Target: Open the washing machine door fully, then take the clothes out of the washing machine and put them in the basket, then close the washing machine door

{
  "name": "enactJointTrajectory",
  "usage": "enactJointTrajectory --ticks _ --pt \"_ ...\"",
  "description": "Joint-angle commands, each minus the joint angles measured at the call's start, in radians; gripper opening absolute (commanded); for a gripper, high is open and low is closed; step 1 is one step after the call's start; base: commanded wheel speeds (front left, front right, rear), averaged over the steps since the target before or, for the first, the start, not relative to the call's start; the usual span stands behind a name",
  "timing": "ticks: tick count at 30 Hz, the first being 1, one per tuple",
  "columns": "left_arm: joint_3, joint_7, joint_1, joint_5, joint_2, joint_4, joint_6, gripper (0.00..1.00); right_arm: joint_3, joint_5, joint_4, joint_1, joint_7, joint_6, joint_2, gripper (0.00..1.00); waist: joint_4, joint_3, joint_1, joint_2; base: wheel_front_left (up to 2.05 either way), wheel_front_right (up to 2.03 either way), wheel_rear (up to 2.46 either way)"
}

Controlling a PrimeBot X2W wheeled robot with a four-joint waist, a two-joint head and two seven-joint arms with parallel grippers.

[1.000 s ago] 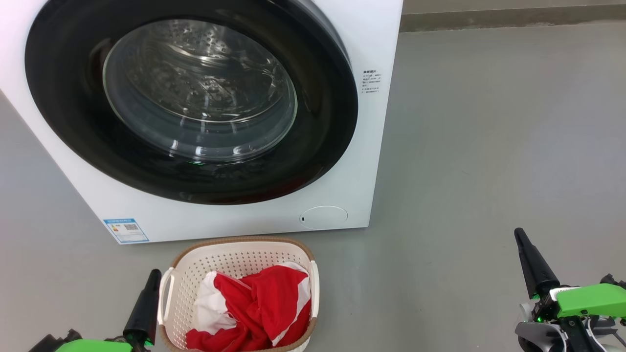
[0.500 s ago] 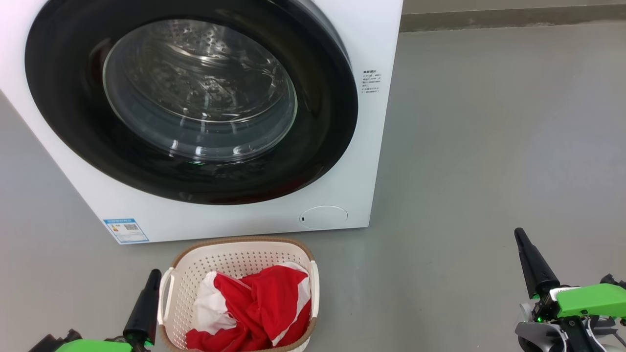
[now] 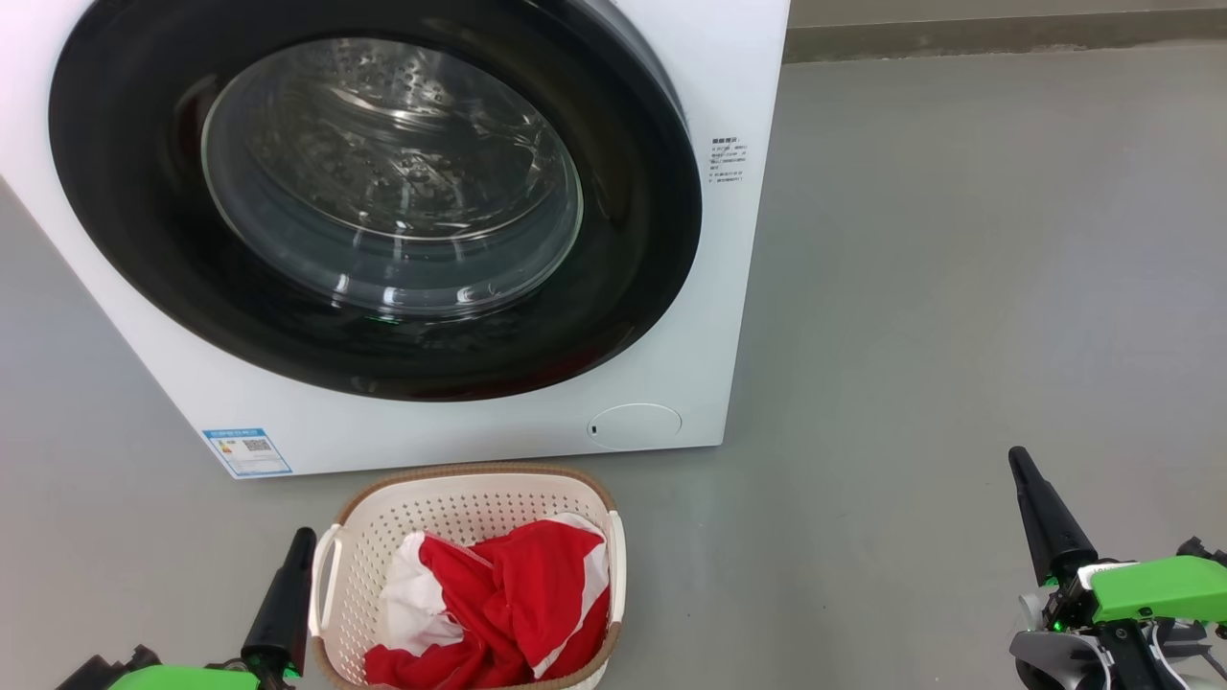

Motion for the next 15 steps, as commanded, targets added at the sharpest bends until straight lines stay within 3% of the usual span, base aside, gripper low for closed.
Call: enactJointTrajectory --ticks 1,15 --pt "0.035 0.007 -0.042 -0.007 0.009 -0.021 -0.007 0.00 0.014 0.004 -0.031 -0.042 0.006 -0.001 -0.005 0.00 0.000 0.000 0.0000 -0.0001 0.00 0.00 0.00" --pt "0.035 0.007 -0.042 -0.007 0.009 -0.021 -0.007 0.00 0.014 0.004 -0.031 -0.042 0.006 -0.001 -0.005 0.00 0.000 0.000 0.0000 -0.0001 0.00 0.00 0.00"
